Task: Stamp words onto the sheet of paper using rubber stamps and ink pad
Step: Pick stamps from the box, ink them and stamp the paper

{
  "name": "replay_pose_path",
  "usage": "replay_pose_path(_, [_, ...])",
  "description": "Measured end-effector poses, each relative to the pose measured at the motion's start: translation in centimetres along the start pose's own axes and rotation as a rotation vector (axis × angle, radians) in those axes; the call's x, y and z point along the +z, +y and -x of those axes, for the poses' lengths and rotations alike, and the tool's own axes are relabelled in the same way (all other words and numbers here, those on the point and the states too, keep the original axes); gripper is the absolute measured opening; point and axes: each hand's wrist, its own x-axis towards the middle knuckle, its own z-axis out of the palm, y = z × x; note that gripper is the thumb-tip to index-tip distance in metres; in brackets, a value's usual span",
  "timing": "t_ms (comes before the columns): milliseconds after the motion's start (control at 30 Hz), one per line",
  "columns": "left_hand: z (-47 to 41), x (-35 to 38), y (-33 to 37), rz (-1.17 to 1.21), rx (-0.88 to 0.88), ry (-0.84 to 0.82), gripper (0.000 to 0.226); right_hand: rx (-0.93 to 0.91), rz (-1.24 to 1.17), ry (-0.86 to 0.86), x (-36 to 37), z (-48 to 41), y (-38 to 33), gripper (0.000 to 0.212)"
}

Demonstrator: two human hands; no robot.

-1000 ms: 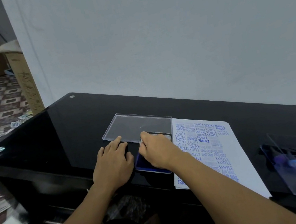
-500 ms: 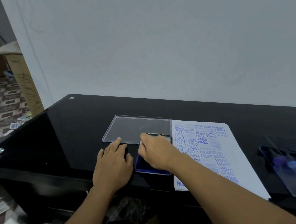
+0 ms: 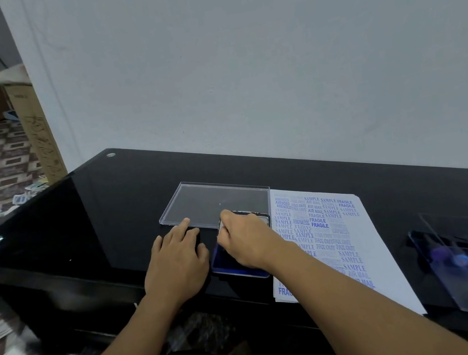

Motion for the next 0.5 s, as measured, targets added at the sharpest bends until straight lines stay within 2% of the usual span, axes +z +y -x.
replay_pose_path(500, [-0.05, 0.03, 0.02, 0.001, -0.010, -0.011, 0.046, -0.007, 0.014, 0.004, 0.38, -0.15, 0.23, 0.015])
